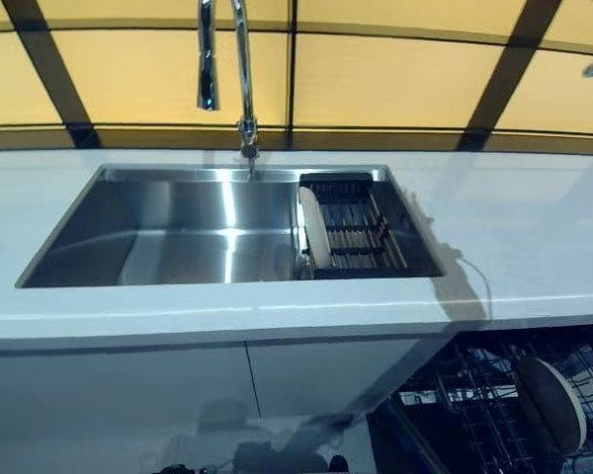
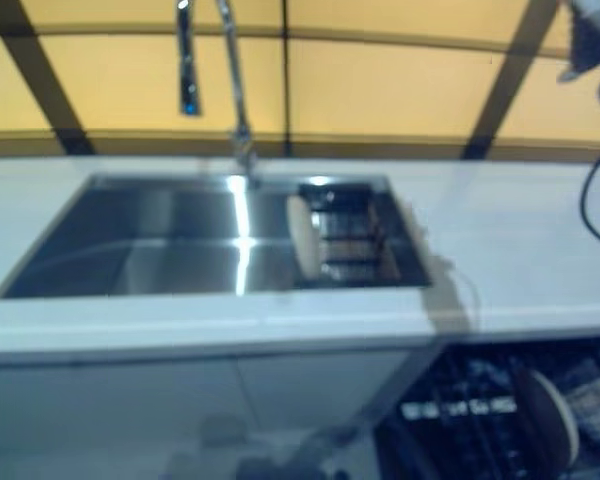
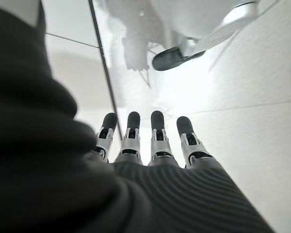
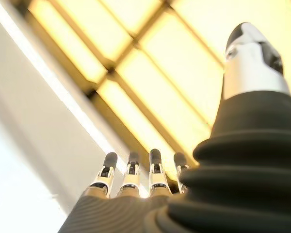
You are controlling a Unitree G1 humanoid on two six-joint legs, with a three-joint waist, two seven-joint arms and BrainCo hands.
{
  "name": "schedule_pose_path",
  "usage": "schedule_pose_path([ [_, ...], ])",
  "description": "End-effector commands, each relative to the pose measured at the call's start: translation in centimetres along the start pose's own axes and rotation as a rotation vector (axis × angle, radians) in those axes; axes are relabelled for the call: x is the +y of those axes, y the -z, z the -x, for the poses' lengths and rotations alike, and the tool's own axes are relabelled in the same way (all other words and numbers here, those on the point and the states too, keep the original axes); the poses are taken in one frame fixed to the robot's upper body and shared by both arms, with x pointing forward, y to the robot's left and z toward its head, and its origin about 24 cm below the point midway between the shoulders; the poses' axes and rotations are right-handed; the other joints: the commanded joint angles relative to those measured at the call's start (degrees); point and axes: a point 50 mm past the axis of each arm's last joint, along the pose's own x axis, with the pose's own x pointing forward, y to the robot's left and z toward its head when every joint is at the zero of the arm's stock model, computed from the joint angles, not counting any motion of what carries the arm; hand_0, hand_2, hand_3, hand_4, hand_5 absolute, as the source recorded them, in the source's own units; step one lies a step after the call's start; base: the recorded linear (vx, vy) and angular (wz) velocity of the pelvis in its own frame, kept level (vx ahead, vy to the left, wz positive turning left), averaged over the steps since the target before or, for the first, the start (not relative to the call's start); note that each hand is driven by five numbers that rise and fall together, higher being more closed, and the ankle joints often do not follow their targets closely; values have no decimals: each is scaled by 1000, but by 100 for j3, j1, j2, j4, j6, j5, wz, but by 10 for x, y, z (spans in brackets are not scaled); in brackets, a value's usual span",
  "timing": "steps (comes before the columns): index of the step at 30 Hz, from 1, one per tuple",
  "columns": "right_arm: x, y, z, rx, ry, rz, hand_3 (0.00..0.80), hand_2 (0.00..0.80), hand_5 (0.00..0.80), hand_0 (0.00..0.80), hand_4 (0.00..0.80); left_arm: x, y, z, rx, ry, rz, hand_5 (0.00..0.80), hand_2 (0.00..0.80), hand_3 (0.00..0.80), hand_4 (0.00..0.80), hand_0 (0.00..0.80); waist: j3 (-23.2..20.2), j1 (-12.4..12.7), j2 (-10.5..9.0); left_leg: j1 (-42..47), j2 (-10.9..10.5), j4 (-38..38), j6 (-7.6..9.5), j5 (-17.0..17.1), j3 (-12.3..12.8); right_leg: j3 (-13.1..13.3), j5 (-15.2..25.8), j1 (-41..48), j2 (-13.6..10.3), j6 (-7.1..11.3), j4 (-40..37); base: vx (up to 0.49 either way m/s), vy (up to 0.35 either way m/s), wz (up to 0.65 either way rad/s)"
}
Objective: Take plates into dishwasher
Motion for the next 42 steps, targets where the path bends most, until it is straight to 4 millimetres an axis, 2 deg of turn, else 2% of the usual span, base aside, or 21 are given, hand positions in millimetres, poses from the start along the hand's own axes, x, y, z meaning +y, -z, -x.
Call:
schedule_pose_path([
  [1, -53, 23, -9, 31, 187, 93, 0, 0, 0, 0, 0, 23, -28, 0, -79, -77, 55, 0, 0, 0, 0, 0, 606, 195, -275, -116, -132, -19, 121, -20, -78, 56, -245, 215, 28, 485, 11, -67, -10, 22],
  [4, -60, 3, -14, -50, 206, 89, 0, 0, 0, 0, 0, 23, -30, 0, -97, -84, 72, 0, 0, 0, 0, 0, 737, 257, -289, -263, -135, -19, 100, 50, -134, -29, -239, 149, 31, 472, 11, -85, -25, 19],
  [12, -60, -36, -15, -260, 214, 75, 0, 0, 0, 0, 0, 23, -43, 1, -155, -86, 108, 0, 0, 0, 0, 0, 1113, 389, -306, -556, -102, -19, 49, 184, -167, -198, -228, 5, 50, 440, 11, -71, -19, 15],
  [17, -60, -49, -17, -326, 235, 65, 0, 0, 0, 0, 0, 29, -47, 2, -182, -100, 113, 0, 0, 0, 0, 0, 1277, 463, -320, -706, -129, -19, 33, 221, -230, -270, -224, -80, 62, 425, 11, -57, -20, 15],
  [24, -61, -56, -20, -341, 213, 53, 0, 0, 0, 0, 0, 30, -46, 2, -196, -96, 132, 0, 0, 0, 0, 0, 1328, 511, -331, -744, -186, -19, 22, 225, -306, -322, -237, -70, 57, 418, 11, -14, 7, 6],
  [42, -68, -68, -25, -336, 215, 12, 0, 0, 0, 0, 0, 29, -41, 1, -178, -96, 139, 0, 0, 0, 0, 0, 1312, 568, -464, -666, -179, -19, 15, 182, -270, -355, -271, 22, 70, 405, 11, 0, 0, 0],
])
